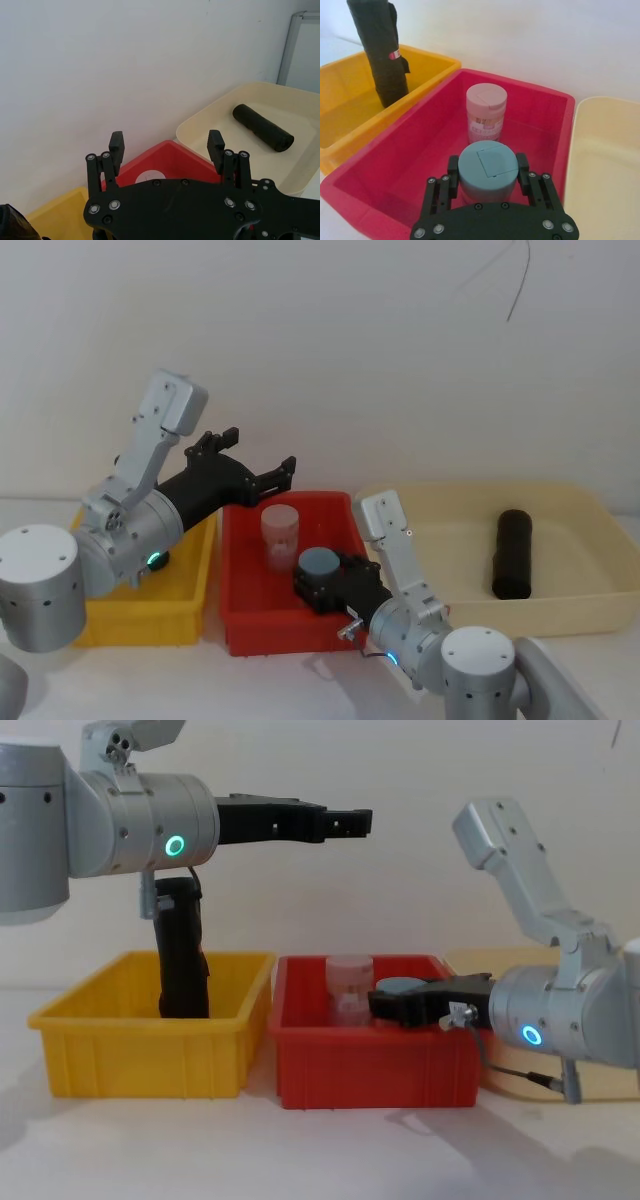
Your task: Pick up the garbage bag with the one hand and transfer it to the other hand.
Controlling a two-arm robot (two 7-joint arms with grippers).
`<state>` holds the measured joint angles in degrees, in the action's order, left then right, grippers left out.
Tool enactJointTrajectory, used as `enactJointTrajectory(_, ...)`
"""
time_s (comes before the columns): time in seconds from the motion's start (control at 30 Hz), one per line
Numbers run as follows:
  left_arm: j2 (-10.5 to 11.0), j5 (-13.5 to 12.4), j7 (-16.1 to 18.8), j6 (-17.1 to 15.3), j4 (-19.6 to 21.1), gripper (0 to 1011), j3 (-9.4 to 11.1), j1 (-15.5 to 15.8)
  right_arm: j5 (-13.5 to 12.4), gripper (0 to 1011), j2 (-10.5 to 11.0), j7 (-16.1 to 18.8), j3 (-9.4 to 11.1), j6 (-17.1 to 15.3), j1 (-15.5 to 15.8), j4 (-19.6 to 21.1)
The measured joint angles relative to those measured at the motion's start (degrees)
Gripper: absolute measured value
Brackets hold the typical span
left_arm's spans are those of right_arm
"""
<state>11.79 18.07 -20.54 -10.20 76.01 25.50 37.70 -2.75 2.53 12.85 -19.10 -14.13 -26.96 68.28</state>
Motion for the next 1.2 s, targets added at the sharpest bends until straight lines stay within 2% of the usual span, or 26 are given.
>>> enactJointTrajectory(0.03,0.0,0.0,0.0,0.0,0.0,1001,0.0,0.0,0.0,663,0.0,-0.1,0.1,0.1,-0.1,-0.1)
enactJointTrajectory(0.47,0.0,0.0,0.0,0.0,0.0,1001,0.0,0.0,-0.9,663,-0.1,-0.7,1.8,1.3,-0.6,1.1)
enactJointTrajectory(0.77,0.0,0.0,0.0,0.0,0.0,1001,0.0,0.0,-2.6,663,0.4,-2.1,4.8,2.9,-1.9,4.0)
enactJointTrajectory(1.2,0.0,0.0,0.0,0.0,0.0,1001,0.0,0.0,-2.7,663,2.3,-5.7,9.4,4.6,-3.3,5.8)
